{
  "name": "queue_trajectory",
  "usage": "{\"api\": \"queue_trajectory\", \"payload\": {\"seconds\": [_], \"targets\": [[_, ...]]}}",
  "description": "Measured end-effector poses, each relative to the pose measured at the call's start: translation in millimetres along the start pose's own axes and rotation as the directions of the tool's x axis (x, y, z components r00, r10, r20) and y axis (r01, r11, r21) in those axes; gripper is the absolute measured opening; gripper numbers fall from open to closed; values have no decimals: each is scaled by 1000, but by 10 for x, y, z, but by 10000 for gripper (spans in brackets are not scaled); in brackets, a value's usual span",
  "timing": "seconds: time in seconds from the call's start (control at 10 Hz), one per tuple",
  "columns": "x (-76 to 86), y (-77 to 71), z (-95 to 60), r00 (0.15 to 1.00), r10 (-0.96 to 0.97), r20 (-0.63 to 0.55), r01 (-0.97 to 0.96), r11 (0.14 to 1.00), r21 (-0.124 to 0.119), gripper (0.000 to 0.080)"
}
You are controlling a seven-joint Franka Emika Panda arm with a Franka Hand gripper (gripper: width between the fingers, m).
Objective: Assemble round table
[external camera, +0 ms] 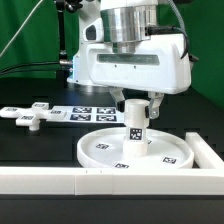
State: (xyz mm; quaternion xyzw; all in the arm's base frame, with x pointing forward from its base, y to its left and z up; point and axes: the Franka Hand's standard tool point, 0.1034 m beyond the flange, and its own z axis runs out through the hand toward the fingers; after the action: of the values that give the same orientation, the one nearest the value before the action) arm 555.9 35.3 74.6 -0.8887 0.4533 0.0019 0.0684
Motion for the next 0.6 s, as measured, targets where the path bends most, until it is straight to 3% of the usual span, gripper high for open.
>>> {"api": "queue_trajectory", "payload": {"seconds": [0.2,0.4,0.6], "targets": [[-37,-17,-24,997,-83,-2,83,997,-12,630],[-138,-37,-213,967,-255,1,255,967,-12,646],[-221,48,-363,947,-319,23,320,947,-15,649]]}}
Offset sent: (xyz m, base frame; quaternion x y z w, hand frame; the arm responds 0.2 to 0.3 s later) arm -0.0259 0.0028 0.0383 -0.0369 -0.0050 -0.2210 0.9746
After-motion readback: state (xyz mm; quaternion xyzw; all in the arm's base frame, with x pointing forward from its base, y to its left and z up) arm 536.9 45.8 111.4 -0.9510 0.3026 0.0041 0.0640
